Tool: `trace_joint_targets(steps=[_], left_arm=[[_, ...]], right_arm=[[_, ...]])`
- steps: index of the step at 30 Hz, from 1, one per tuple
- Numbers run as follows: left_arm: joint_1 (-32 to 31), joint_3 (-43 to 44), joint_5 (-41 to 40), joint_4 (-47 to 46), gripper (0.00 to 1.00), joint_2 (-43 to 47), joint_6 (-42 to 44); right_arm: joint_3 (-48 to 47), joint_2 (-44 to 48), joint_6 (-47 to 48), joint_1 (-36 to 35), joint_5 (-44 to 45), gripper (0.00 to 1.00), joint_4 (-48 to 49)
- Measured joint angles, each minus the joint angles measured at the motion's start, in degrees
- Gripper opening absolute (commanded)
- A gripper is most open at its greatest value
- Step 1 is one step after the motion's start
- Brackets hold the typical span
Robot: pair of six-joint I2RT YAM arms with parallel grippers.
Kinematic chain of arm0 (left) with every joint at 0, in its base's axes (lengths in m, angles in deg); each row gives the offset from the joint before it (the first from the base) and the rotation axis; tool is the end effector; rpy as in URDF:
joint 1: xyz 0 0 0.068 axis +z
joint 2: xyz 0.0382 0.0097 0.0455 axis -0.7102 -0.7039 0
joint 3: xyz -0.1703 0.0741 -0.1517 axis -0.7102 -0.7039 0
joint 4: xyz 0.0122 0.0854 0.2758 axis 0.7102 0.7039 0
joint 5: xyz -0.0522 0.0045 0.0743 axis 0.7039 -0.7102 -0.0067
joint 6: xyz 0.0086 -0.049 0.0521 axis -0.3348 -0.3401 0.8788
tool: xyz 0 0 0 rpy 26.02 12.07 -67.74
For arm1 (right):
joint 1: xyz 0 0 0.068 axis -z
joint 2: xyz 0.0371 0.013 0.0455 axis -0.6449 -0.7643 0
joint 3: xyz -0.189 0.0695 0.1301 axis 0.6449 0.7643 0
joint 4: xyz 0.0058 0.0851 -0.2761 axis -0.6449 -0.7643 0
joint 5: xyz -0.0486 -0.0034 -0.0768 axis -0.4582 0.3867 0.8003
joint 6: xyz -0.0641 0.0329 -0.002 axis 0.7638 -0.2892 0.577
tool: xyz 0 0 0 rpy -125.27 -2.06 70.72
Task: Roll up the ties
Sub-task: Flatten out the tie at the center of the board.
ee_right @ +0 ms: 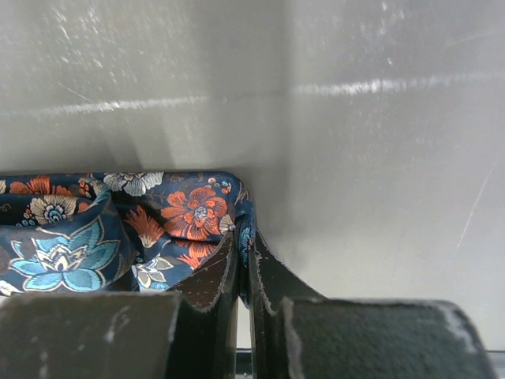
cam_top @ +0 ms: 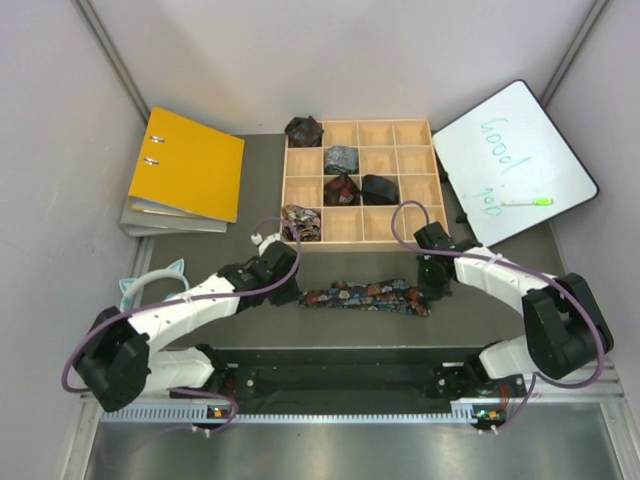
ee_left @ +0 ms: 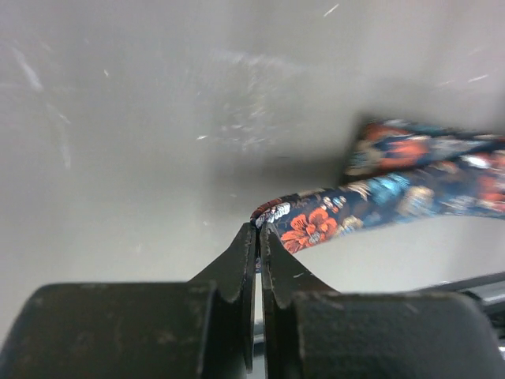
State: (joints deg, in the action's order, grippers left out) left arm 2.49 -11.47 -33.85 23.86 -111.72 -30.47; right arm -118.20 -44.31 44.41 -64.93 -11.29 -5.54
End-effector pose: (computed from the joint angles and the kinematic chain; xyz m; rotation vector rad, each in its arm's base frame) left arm 0.2049 -0.1819 0.1101 -0.3342 2.6354 -0.5064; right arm 0.2396 0.1054 0.0849 0.1850 2.8643 0.0821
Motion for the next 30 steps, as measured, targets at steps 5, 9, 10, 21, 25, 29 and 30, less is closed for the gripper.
trace_joint_targets(steps=[5, 9, 10, 21, 25, 29, 30], left_arm=[[0.70, 9.07, -3.48, 8.41, 0.04, 4.50, 2.60], [3.61, 13.90, -4.55, 13.35, 0.04, 8.63, 5.44], [5.01, 14.32, -4.46, 14.47, 0.04, 9.79, 6.36], [17.29, 14.40, 2.36, 22.62, 0.05, 15.26, 14.36], [17.29, 13.20, 4.81, 22.58, 0.05, 15.39, 15.34], [17.29, 9.79, 8.44, 22.23, 0.05, 15.63, 15.32], [17.29, 9.03, 9.27, 22.21, 0.05, 15.61, 15.32]], right_arm=[[-1.95, -2.19, 2.99, 0.98, -0.28, 0.00, 0.37], [-2.16, -2.29, 5.66, 3.61, 0.20, 0.00, 1.77], [-2.14, -2.03, 6.36, 4.72, 0.57, 0.00, 2.21], [-2.01, 10.29, 15.19, 18.10, 6.19, 0.00, 3.26], [-1.99, 13.79, 18.18, 20.59, 9.33, 0.00, 4.76], [-2.12, 13.70, 20.68, 24.15, 13.64, 0.00, 5.40], [-2.14, 13.46, 21.00, 25.09, 14.38, 0.00, 5.40]])
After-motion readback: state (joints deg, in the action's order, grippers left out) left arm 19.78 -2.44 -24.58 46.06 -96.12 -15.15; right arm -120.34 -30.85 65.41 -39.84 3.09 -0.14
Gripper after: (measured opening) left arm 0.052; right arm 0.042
